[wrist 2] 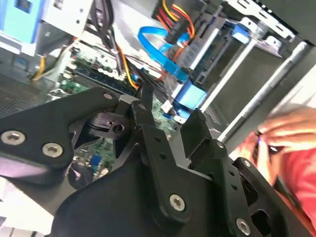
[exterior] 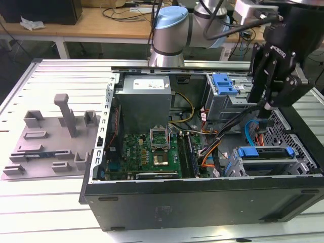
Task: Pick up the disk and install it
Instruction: 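Insert the first disk wire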
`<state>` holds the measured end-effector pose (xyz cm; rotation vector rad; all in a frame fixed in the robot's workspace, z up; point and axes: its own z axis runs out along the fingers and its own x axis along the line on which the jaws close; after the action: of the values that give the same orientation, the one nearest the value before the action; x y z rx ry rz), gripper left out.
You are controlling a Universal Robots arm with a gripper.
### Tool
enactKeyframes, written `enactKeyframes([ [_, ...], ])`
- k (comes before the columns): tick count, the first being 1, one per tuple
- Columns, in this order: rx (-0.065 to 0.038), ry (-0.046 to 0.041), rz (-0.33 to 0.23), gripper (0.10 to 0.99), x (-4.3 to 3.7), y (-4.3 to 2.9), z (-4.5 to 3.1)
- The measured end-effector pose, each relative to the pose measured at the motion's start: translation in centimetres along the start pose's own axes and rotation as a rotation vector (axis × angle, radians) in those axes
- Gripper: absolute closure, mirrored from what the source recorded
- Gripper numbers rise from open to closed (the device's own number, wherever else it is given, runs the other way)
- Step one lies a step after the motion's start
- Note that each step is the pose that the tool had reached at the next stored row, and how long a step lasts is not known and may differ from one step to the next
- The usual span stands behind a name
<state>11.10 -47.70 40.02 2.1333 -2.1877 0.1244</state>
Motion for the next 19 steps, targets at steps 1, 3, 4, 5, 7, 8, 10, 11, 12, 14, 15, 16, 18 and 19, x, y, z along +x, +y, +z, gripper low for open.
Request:
enactKeyframes([
  [1, 0.001, 0.0327, 0.000, 0.584, -0.42, 0.00, -0.05],
  [3, 0.002, 0.0679, 0.000, 0.584, -0.81, -0.01, -0.09],
  [4, 0.003, 0.0937, 0.000, 0.584, -1.01, -0.03, -0.12],
  [5, 0.005, 0.1129, 0.001, 0.584, -1.15, -0.02, -0.12],
  [7, 0.014, 0.1268, 0.009, 0.584, -1.32, -0.04, -0.15],
  [8, 0.011, 0.1268, 0.030, 0.584, -1.33, -0.04, -0.10],
  [10, 0.003, 0.1272, 0.076, 0.584, -1.35, -0.05, 0.11],
  [11, 0.001, 0.1337, 0.087, 0.584, -1.38, -0.18, 0.19],
  [12, 0.002, 0.1447, 0.089, 0.584, -1.42, -0.29, 0.21],
  [14, 0.004, 0.1755, 0.090, 0.584, -1.61, -0.50, 0.21],
  [15, 0.005, 0.1941, 0.090, 0.584, -1.74, -0.63, 0.19],
  [16, 0.006, 0.2115, 0.090, 0.584, -1.88, -0.76, 0.18],
  [18, 0.009, 0.2545, 0.091, 0.584, -2.34, -1.15, 0.15],
  [19, 0.010, 0.2684, 0.091, 0.584, -2.64, -1.37, 0.15],
])
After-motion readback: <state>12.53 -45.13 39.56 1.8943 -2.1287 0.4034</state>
